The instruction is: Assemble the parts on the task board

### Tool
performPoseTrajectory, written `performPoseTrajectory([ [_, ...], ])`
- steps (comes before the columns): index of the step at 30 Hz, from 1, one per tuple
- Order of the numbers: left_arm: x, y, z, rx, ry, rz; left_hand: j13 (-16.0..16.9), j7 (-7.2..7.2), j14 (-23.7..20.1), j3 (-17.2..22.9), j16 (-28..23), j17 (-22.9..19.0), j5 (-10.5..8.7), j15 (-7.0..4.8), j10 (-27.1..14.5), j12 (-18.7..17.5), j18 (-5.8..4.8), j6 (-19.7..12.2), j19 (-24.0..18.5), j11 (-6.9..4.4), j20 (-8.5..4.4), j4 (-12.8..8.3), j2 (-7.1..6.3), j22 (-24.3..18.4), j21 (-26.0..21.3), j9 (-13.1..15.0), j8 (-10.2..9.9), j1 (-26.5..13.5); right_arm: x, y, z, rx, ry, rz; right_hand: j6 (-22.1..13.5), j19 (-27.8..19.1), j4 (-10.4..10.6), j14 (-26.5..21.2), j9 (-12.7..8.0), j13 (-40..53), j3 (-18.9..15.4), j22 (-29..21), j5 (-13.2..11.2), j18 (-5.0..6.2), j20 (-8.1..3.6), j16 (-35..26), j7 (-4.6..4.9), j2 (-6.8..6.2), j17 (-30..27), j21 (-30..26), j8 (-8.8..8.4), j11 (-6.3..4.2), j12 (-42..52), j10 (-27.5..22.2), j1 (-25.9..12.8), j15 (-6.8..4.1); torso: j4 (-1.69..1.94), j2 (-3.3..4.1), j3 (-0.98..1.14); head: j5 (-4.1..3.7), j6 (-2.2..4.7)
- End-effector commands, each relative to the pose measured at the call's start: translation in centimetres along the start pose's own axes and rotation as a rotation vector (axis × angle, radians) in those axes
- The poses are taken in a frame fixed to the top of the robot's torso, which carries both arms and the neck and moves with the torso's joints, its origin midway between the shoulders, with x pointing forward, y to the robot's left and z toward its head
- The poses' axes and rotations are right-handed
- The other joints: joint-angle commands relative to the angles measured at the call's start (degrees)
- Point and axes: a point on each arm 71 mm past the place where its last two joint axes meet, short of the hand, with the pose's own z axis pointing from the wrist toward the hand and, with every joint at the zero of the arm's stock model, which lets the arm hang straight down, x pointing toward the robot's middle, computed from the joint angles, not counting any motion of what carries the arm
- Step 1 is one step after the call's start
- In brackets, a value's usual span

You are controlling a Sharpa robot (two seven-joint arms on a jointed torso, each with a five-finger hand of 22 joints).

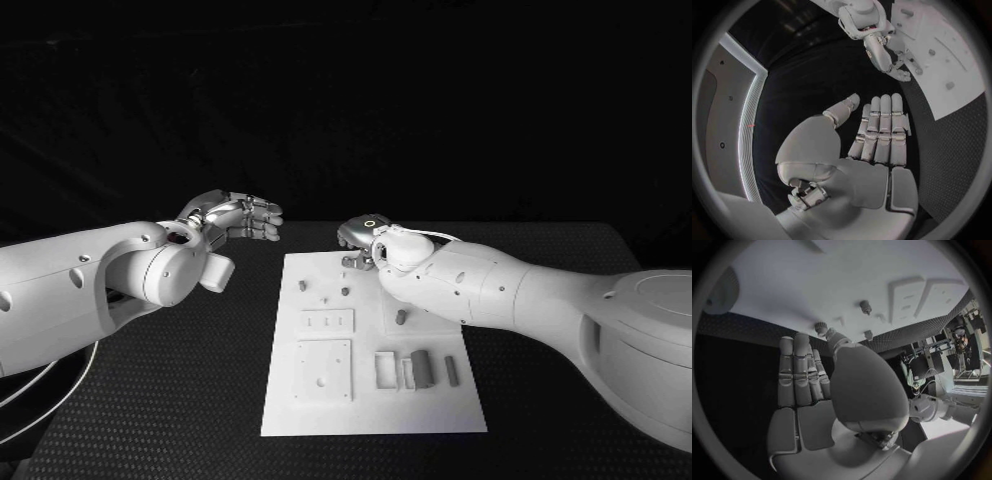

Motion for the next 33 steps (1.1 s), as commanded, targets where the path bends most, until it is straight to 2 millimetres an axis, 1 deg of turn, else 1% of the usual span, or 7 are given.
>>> performPoseTrajectory([
  [1,-0.3,-0.2,-0.1,0.017,-0.005,0.005,0.1,0.36,-0.2,-0.3,-0.2,0.1,-0.38,0.29,0.1,-0.3,-0.11,0.1,-0.1,0.22,-0.03,0.0,-0.19,0.1,-0.3,0.1,-0.4,-0.2,-1.9,-0.2,-0.4,-0.038,-0.098,0.095,0.5,1.2,-0.9,1.6,0.3,0.4,0.7,1.5,0.1,2.66,-0.73,1.8,0.07,-0.04,0.8,1.4,0.64,-0.64,1.0,1.3,-0.8,-0.38,-0.2,0.04,0.09,-0.24,0.58],
  [7,-0.7,-0.4,-0.2,0.02,-0.012,0.006,0.1,0.36,-0.2,-0.3,-0.3,0.1,-0.38,0.29,0.1,-0.3,-0.11,0.1,-0.2,0.23,-0.02,0.0,-0.2,0.1,-0.3,0.1,-0.4,-0.2,-4.4,-2.6,-1.4,-0.032,-0.071,0.243,2.8,1.8,-0.4,1.8,1.3,2.4,0.5,1.6,0.0,2.66,-1.37,5.4,0.51,0.58,2.4,4.3,2.42,-2.37,3.7,6.3,-5.2,-2.17,-0.29,0.07,0.02,-0.79,1.67],
  [14,-1.1,-0.3,-0.4,0.018,-0.019,0.006,0.2,0.36,-0.2,-0.3,-0.3,0.1,-0.37,0.29,0.1,-0.4,-0.1,0.1,-0.2,0.23,-0.03,0.0,-0.24,0.1,-0.3,0.1,-0.4,-0.1,-5.3,-6.6,-2.6,0.008,0.098,0.171,2.7,-2.9,-0.5,-3.4,3.2,7.0,0.7,1.6,0.0,2.57,-0.71,10.8,0.09,-2.47,4.3,8.1,3.56,-3.16,5.8,7.9,-10.0,-2.54,-0.44,0.11,0.13,-0.98,2.39],
  [25,-1.1,-0.3,-0.6,0.019,-0.019,0.007,0.3,0.34,-0.2,-0.3,-0.3,0.2,-0.38,0.3,0.1,-0.5,-0.1,0.1,-0.2,0.23,-0.02,-0.1,-0.37,0.2,-0.4,0.1,-0.5,-0.1,-5.7,-10.1,-3.6,0.052,0.134,-0.008,1.3,-6.0,-8.8,-7.0,7.6,26.5,6.9,1.2,0.0,2.66,-0.72,20.4,-0.1,-6.0,0.9,15.1,3.99,-4.15,12.5,4.4,-19.1,-3.21,-0.31,0.15,0.13,-1.59,2.79],
  [27,-1.1,-0.3,-0.6,0.019,-0.016,0.008,0.3,0.34,-0.2,-0.3,-0.4,0.2,-0.38,0.3,0.1,-0.5,-0.1,0.1,-0.2,0.24,-0.02,-0.1,-0.39,0.2,-0.4,0.1,-0.5,0.0,-5.7,-10.3,-3.6,0.054,0.142,-0.034,0.8,-6.8,-12.8,-8.3,8.2,31.4,9.3,1.1,0.0,2.66,-0.4,21.6,0.0,-5.9,-0.7,15.1,3.54,-3.69,12.9,2.0,-21.7,-2.98,-0.33,0.16,0.12,-1.63,2.85],
  [31,-1.2,-0.3,-0.6,0.019,-0.013,0.014,0.3,0.33,-0.2,-0.3,-0.4,0.2,-0.37,0.3,0.1,-0.5,-0.08,0.1,-0.2,0.24,-0.02,-0.2,-0.43,0.2,-0.4,0.1,-0.5,0.1,-5.4,-10.4,-3.9,0.056,0.145,-0.114,0.0,-8.8,-17.7,-10.8,8.7,29.5,12.2,1.0,0.0,2.59,0.52,21.9,-3.08,-5.9,-2.6,14.1,3.11,-2.33,7.6,-2.4,-25.0,-1.71,-0.41,0.23,0.13,-1.98,2.9],
  [33,-1.2,-0.3,-0.6,0.019,-0.012,0.014,0.4,0.32,-0.3,-0.3,-0.4,0.2,-0.37,0.3,0.1,-0.6,-0.09,0.1,-0.2,0.24,-0.02,-0.2,-0.44,0.2,-0.4,0.1,-0.5,0.1,-5.3,-10.5,-3.9,0.059,0.151,-0.129,-0.2,-9.1,-19.7,-11.4,8.9,27.9,13.7,1.0,0.0,2.66,0.86,22.2,-3.22,-5.87,-3.4,13.9,2.98,-2.02,5.7,-3.2,-26.0,-1.34,-0.45,0.25,0.14,-2.12,3.07],
])
